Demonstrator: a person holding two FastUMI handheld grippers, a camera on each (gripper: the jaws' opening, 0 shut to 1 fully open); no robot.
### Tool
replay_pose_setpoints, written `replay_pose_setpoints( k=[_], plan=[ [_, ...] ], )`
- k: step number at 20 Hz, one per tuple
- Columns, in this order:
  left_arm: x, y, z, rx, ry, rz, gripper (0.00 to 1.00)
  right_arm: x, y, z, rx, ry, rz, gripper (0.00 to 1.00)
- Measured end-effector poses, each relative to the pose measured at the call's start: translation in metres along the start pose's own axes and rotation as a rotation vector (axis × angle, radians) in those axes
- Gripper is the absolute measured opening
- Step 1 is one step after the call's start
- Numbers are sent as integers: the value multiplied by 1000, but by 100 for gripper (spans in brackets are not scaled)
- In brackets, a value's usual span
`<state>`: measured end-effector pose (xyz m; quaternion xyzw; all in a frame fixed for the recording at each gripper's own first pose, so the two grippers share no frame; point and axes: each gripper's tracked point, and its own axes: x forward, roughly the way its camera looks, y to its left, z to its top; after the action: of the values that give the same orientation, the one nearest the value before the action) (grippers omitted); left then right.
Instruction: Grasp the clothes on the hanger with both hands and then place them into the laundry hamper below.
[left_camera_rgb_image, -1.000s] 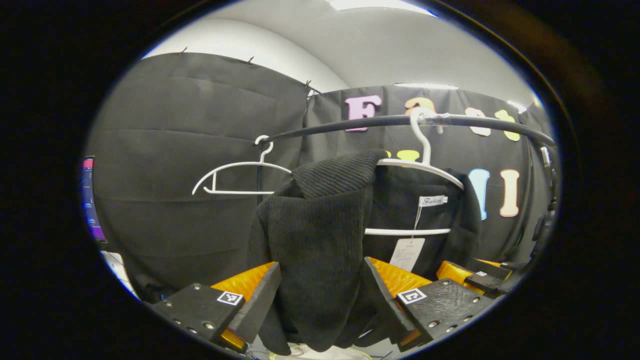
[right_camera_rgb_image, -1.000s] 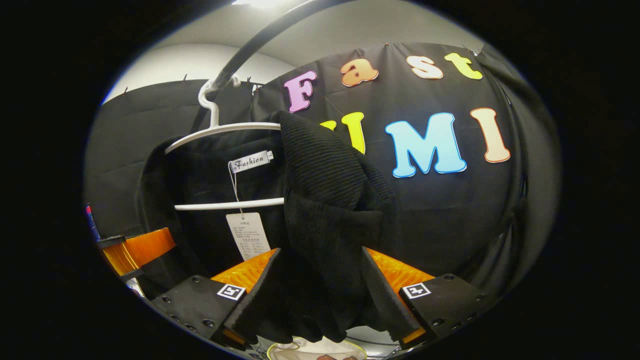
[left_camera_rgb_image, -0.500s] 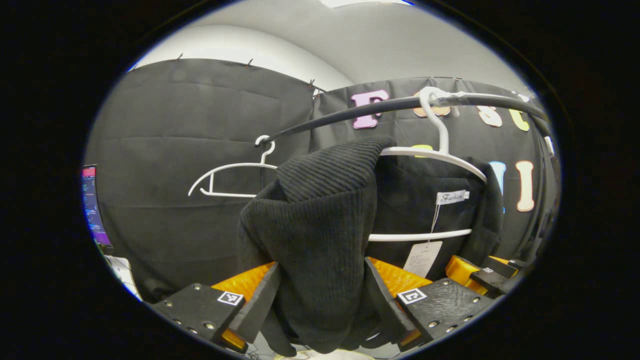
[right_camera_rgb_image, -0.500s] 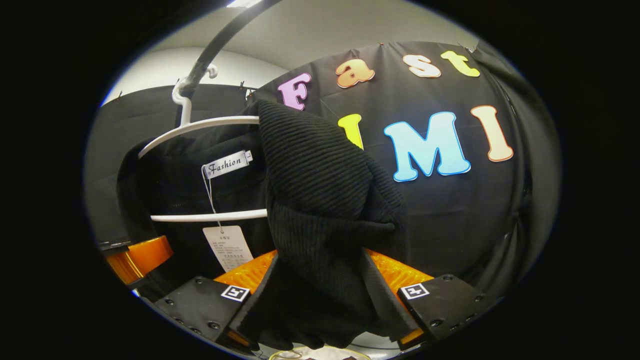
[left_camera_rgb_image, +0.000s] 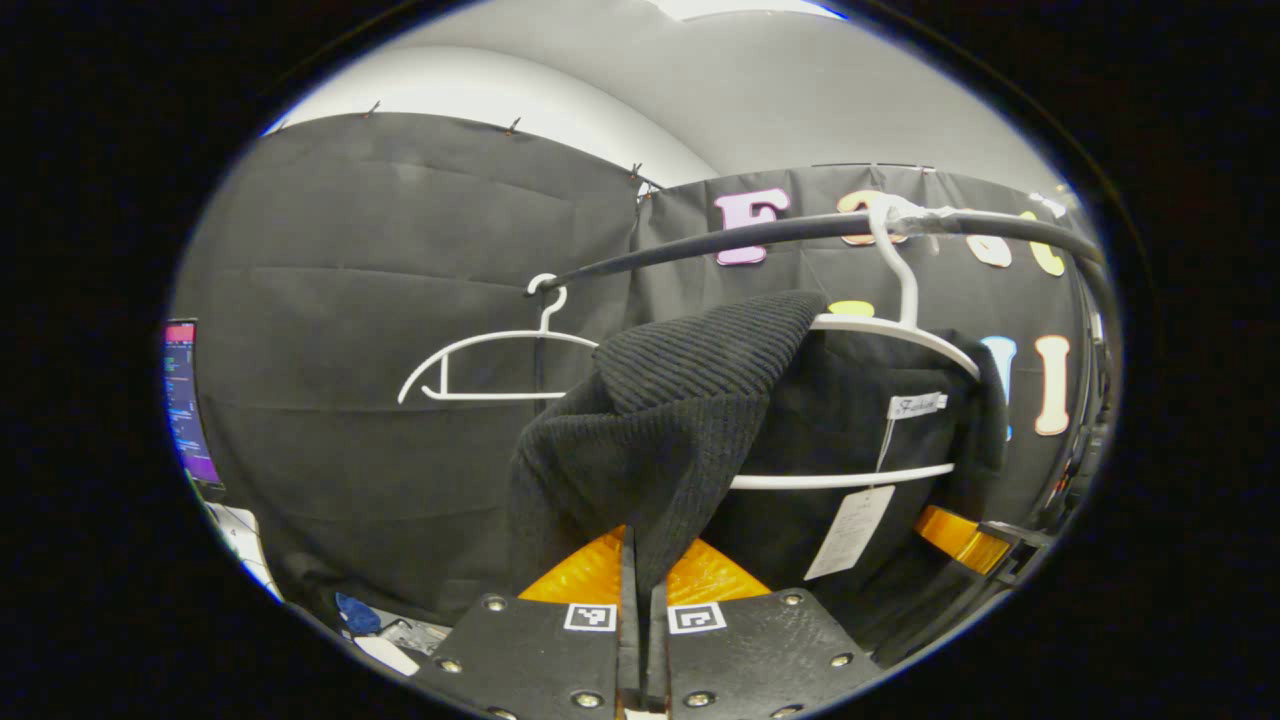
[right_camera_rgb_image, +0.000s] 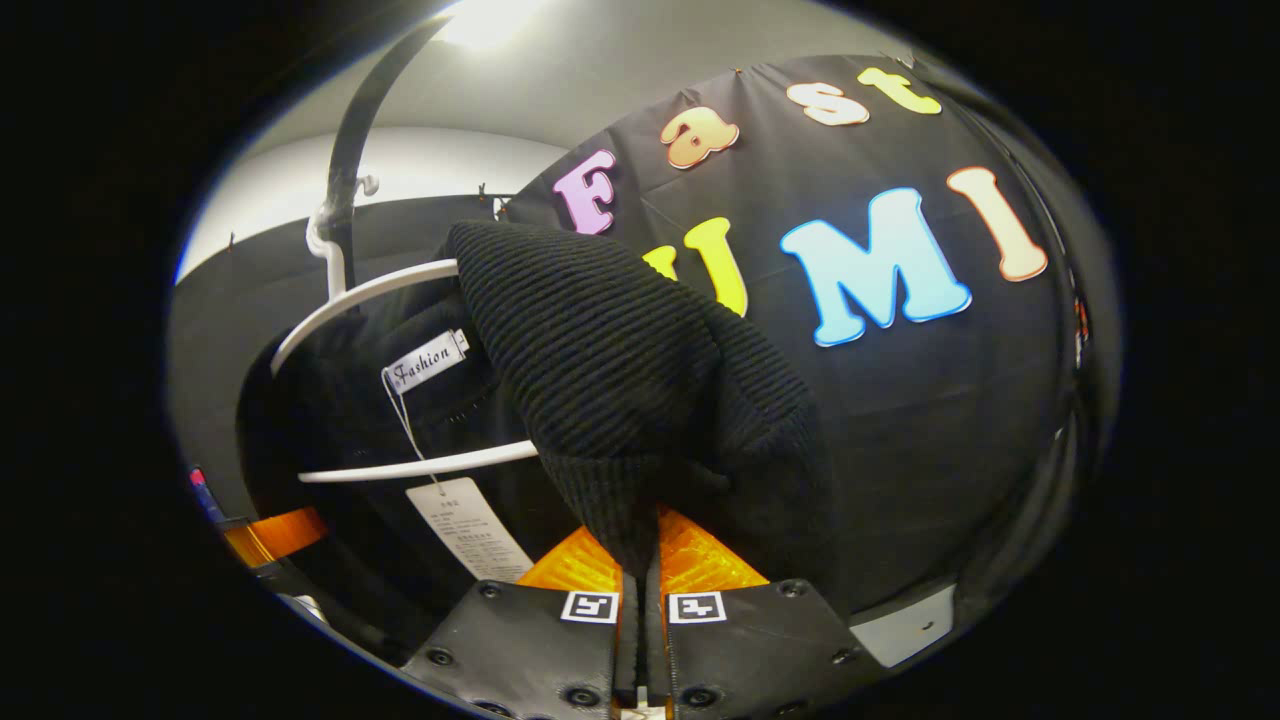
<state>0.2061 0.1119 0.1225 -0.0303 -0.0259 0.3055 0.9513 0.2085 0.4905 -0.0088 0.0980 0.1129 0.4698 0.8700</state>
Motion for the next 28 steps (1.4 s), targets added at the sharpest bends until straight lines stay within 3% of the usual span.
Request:
replay_pose_setpoints(
  k=[1, 2, 10, 11, 12, 18, 25, 28],
  plan=[
    [-1, 0, 1, -11, -3, -12, 5, 7, -8, 5, 1, -8, -4, 5],
    [-1, -1, 0, -20, 1, -28, 4, -4, -13, 8, -1, -22, -6, 0],
    [-27, 10, 15, -39, -32, -122, 2, -11, -20, 17, 30, -43, -23, 0],
    [-31, 16, 21, -46, -39, -115, 5, -11, -23, 21, 28, -50, -29, 0],
    [-29, 14, 17, -46, -32, -128, 1, -11, -24, 23, 24, -56, -35, 1],
    [-40, 15, 32, -62, -54, -162, 1, -24, -32, 33, 30, -78, -62, 1],
    [-38, 42, 58, -171, -90, -177, 1, -28, -60, 62, 84, -133, -93, 0],
    [-36, 52, 70, -148, -113, -174, 1, -26, -62, 71, 72, -157, -101, 0]
  ],
)
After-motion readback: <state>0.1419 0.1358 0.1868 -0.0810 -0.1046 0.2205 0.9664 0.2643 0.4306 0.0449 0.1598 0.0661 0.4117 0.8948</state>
